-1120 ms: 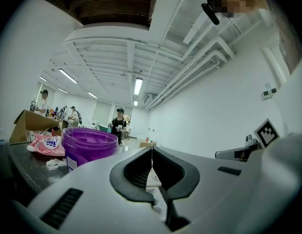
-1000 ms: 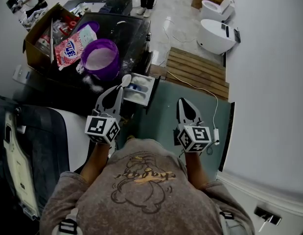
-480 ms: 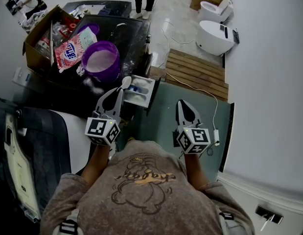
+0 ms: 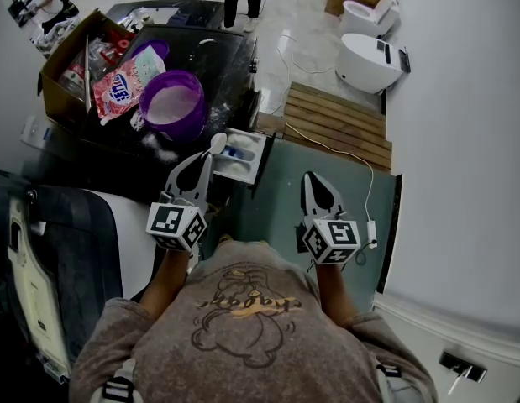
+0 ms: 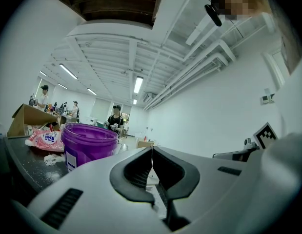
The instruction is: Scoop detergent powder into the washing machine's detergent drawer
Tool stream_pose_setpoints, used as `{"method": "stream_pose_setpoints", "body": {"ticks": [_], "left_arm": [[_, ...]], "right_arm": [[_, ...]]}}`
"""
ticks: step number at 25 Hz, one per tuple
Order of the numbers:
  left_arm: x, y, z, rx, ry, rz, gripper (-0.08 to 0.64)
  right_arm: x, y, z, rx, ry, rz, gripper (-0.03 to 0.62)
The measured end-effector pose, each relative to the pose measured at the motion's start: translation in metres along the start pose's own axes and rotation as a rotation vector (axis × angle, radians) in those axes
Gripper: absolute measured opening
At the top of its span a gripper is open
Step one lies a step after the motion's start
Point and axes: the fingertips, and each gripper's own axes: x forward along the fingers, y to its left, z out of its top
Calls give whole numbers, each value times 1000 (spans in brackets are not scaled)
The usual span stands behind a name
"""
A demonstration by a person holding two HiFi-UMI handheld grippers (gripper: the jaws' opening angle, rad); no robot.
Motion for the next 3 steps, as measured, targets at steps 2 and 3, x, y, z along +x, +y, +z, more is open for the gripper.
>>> {"method": "stream_pose_setpoints", "body": {"ticks": [2,3], "left_arm": [[0,0,-1,0,3,1,23],[0,0,-1,1,4,1,23]], "right_arm": [[1,1,-1,-2,2,3,-2],[2,1,-1,-2,4,4,-2]]}}
